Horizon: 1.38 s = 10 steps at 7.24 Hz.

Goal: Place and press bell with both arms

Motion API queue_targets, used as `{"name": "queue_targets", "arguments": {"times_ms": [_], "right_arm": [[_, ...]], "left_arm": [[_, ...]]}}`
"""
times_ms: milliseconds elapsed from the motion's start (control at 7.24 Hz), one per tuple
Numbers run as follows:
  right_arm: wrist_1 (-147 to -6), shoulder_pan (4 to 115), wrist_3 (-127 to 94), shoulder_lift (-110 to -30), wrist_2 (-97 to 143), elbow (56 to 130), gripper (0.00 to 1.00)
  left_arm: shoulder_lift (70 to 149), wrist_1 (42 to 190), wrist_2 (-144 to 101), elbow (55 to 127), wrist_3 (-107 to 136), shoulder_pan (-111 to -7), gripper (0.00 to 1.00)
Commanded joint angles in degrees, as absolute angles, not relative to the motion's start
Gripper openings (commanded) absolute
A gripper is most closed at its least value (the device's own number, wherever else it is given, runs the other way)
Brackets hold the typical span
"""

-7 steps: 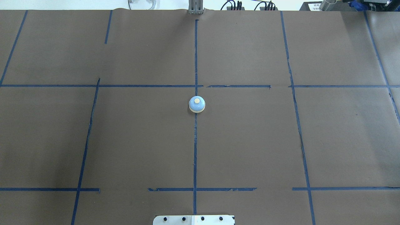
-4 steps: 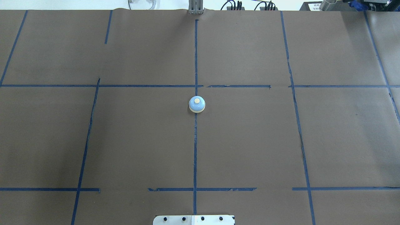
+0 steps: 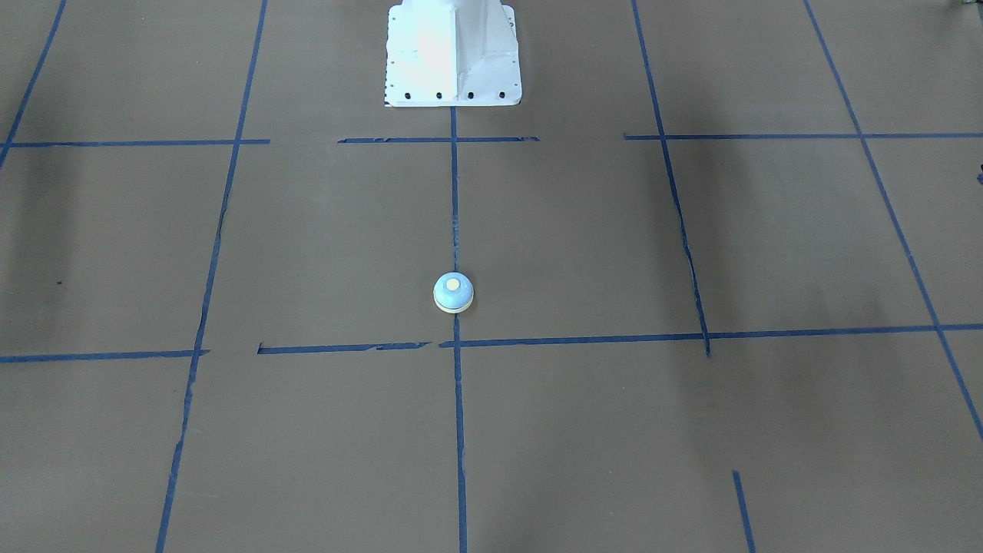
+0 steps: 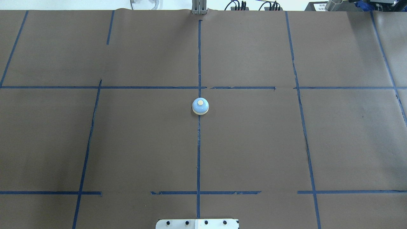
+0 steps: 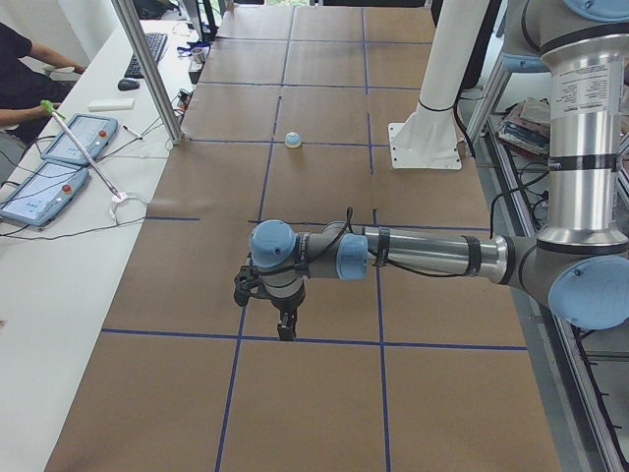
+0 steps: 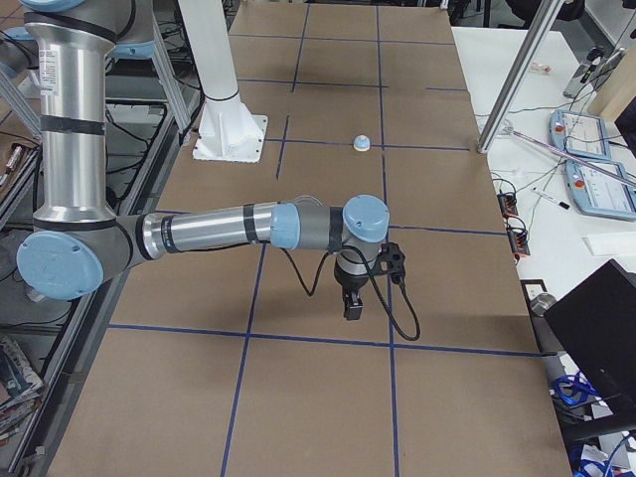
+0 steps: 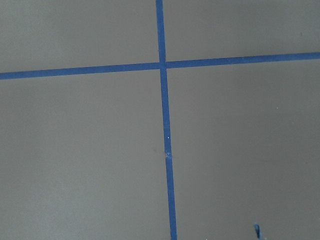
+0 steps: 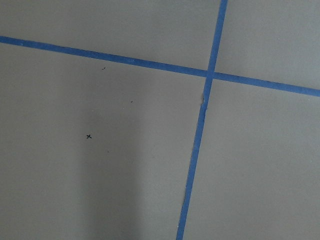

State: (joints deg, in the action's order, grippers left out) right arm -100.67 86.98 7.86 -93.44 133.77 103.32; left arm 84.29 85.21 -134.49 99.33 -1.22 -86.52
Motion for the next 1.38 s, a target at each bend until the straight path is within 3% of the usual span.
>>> {"name": "queue_targets", "arguments": {"times_ms": [0,1244], "right_arm": [[-100.3,86.9,7.8,-93.7,133.9,103.3,1.00],[-99.5,86.7,8.3,-94.0,133.8,102.9,1.00]], "left_arm": [[84.2,84.4,-134.6,100.0,-1.2,-86.4,1.00],[84.0,85.1,-134.7,99.7,-1.2,-86.1,1.00]]}}
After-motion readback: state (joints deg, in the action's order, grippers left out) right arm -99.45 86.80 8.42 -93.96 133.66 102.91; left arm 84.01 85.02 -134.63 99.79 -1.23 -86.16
